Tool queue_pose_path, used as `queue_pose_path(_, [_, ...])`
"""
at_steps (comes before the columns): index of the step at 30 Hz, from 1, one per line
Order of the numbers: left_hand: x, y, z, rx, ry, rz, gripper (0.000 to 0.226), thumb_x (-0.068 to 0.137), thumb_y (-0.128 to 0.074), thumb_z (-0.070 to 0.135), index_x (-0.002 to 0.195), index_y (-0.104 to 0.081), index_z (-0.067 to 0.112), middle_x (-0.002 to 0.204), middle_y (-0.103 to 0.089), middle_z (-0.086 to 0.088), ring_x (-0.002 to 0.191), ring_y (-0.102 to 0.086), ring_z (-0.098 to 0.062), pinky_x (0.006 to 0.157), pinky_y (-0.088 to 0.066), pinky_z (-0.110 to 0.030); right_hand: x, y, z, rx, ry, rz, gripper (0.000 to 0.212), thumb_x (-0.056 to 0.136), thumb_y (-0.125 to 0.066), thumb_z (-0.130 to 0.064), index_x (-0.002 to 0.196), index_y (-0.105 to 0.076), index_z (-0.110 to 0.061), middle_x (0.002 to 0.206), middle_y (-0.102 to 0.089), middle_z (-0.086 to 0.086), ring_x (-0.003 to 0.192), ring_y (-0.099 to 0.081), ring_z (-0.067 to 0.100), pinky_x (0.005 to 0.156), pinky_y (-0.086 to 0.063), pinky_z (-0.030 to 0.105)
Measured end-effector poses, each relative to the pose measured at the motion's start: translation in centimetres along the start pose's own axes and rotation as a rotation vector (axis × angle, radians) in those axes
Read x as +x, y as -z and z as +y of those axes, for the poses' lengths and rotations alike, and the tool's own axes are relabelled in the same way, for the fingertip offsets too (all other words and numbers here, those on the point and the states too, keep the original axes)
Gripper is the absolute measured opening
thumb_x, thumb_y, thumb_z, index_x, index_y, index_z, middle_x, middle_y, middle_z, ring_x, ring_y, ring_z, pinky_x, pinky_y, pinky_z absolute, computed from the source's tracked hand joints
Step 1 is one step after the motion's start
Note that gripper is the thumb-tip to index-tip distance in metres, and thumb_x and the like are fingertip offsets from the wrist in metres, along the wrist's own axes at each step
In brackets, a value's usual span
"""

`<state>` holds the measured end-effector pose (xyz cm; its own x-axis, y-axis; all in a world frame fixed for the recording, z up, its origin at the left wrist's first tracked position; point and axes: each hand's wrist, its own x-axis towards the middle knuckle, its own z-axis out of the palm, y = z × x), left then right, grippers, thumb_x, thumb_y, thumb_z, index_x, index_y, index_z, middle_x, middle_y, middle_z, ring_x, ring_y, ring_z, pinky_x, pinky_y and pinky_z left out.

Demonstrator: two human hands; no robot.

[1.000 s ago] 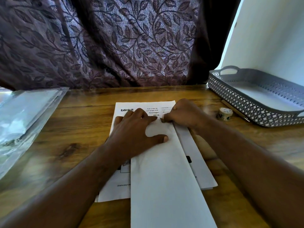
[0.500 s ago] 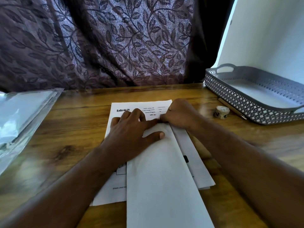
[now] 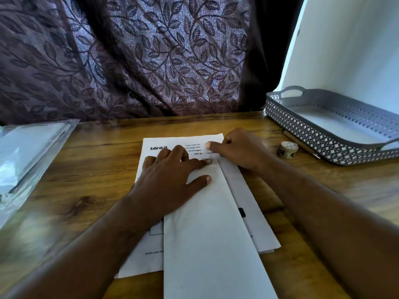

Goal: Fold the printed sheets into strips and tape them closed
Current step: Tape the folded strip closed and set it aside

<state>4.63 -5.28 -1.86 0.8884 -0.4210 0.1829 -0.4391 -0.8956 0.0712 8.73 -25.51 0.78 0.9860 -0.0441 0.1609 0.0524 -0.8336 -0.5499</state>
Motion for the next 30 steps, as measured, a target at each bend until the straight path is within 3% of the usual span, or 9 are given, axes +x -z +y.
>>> queue_pose_path(3, [-0.1,0.1,0.1,-0.004,0.003,0.002,0.070,0.083,-0.015,0.079,0.144,-0.037,0.053,0.126,-0.043,0.009,0.122,-0.041,-0.019,0.102,-0.037,-0.046,-0.1,-0.3,-0.3,-0.039,0.028,-0.018,0.049,0.077,-0.077,-0.061,0.068,-0.060,-0.015,0.066,-0.060,-0.004,0.060,-0.052,0.009,0.049,-0.033,0.027])
queue_pose_path(7, [-0.1,0.2,0.2,-0.007,0.012,-0.009,0.071,0.082,-0.016,0.079,0.142,-0.042,0.051,0.130,-0.043,0.008,0.125,-0.041,-0.019,0.104,-0.035,-0.048,-0.1,-0.2,-0.3,-0.039,0.025,-0.056,0.039,0.073,-0.085,-0.048,0.084,-0.068,-0.015,0.078,-0.064,-0.006,0.070,-0.054,0.005,0.053,-0.039,0.026])
queue_pose_path(17, [0.1,0.1,0.8,0.000,0.033,-0.022,0.065,0.084,-0.018,0.076,0.134,-0.043,0.044,0.136,-0.042,0.008,0.128,-0.039,-0.019,0.106,-0.034,-0.049,0.2,0.5,0.7,0.072,-0.023,-0.095,0.030,0.074,-0.089,-0.036,0.081,-0.073,-0.013,0.073,-0.064,-0.009,0.065,-0.053,0.001,0.046,-0.033,0.017])
queue_pose_path(21, [0.4,0.0,0.9,0.015,0.047,-0.022,0.074,0.083,-0.015,0.078,0.144,-0.036,0.042,0.137,-0.040,0.008,0.128,-0.038,-0.020,0.106,-0.033,-0.048,0.2,0.5,0.7,0.087,-0.013,-0.087,0.028,0.075,-0.089,-0.034,0.082,-0.073,-0.012,0.074,-0.063,-0.008,0.065,-0.052,0.000,0.036,-0.030,0.009])
queue_pose_path(28, [0.2,0.4,1.1,0.133,0.012,-0.028,0.079,0.085,-0.004,0.075,0.151,-0.031,0.040,0.129,-0.039,0.003,0.121,-0.041,-0.021,0.099,-0.043,-0.047,0.0,0.5,0.4,0.155,-0.013,-0.119,0.036,0.076,-0.087,-0.038,0.088,-0.073,-0.007,0.085,-0.068,-0.001,0.079,-0.060,0.012,0.059,-0.042,0.024])
queue_pose_path(30, [0.1,0.8,1.3,0.164,0.003,-0.043,0.079,0.085,-0.002,0.073,0.151,-0.029,0.038,0.129,-0.039,0.001,0.121,-0.041,-0.022,0.100,-0.045,-0.048,-0.1,0.6,0.4,0.152,-0.014,-0.141,0.035,0.074,-0.089,-0.039,0.088,-0.073,-0.011,0.083,-0.064,-0.005,0.076,-0.056,0.007,0.057,-0.040,0.023])
